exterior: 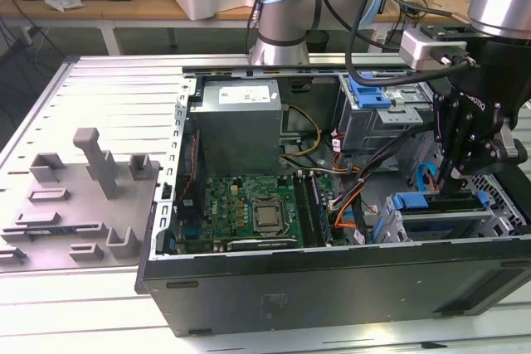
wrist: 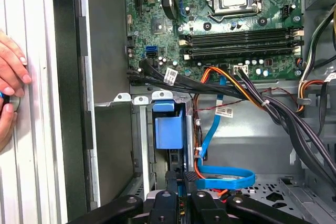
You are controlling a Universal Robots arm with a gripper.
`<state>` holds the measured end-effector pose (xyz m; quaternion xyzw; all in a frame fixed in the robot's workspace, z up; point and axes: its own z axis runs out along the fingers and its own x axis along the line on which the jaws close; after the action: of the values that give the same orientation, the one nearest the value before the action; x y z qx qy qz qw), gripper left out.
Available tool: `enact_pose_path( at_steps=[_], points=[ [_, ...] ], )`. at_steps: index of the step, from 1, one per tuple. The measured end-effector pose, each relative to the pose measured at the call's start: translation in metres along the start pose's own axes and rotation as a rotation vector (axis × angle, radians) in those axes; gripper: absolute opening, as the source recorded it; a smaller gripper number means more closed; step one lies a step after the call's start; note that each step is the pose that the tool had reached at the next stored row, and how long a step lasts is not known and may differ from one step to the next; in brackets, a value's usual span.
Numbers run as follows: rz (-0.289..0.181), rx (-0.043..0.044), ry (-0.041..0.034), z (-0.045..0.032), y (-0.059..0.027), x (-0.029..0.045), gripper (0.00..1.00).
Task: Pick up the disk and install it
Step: 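Insert the second disk wire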
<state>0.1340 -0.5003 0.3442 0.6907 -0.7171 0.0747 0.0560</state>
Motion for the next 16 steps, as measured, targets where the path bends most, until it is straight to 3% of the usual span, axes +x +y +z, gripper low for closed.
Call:
enact_pose_path(
  at_steps=[16],
  points=[
    [-0.003, 0.0005, 0.0, 0.0055, -0.0003, -0.001, 0.16]
  ],
)
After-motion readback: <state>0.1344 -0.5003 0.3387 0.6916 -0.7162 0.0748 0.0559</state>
